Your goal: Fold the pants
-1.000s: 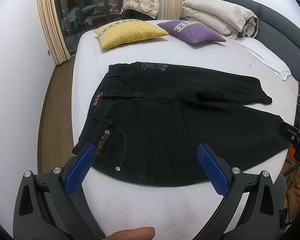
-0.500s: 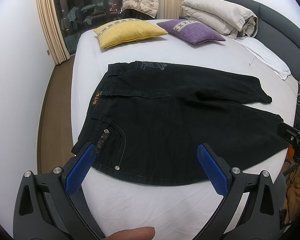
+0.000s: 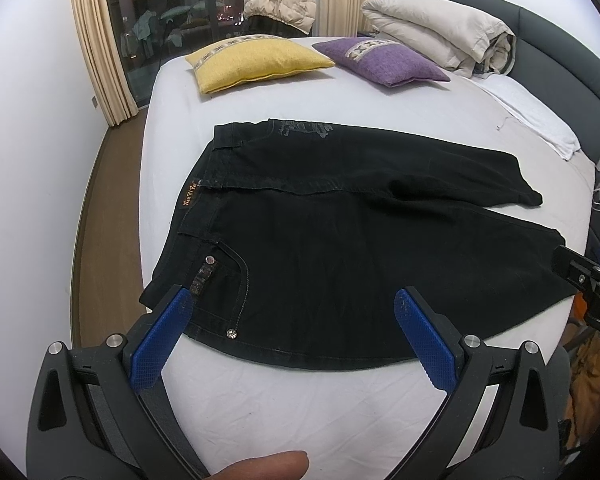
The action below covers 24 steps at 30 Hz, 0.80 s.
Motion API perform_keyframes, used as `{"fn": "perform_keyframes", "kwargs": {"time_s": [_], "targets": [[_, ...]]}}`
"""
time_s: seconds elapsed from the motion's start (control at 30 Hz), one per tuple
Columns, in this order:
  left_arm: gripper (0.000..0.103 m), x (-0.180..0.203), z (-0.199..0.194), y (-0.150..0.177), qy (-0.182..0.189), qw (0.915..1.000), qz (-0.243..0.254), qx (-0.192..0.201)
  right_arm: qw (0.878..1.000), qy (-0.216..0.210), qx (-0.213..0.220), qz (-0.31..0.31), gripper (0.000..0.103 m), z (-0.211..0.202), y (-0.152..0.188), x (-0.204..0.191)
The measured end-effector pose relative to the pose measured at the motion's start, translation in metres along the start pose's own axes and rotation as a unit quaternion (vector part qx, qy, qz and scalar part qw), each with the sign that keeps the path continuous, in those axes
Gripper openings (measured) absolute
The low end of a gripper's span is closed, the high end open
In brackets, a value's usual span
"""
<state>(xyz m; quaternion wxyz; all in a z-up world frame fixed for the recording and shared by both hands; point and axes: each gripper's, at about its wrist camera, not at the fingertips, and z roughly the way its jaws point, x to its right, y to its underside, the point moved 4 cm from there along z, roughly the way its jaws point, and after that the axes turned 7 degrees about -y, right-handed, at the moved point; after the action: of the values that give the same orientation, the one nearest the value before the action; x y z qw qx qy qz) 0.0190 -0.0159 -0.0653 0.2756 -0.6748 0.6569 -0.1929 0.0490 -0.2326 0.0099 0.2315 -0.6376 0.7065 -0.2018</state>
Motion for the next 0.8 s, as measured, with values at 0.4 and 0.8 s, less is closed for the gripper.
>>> {"fn": "perform_keyframes", "kwargs": {"time_s": [0.4, 0.8], "targets": [[0.103, -0.008, 0.009, -0.012, 0.018, 0.9996, -0.005, -0.02, 1.0, -0.011, -0.013, 0.002, 0.103, 0.008, -0.005, 0.007], [0.103, -0.009, 0.076, -0.061, 0.113, 0.9903, 0.05, -0.064, 0.99, -0.136, -0.012, -0.033, 0.103, 0.038, -0.026, 0.03]]}}
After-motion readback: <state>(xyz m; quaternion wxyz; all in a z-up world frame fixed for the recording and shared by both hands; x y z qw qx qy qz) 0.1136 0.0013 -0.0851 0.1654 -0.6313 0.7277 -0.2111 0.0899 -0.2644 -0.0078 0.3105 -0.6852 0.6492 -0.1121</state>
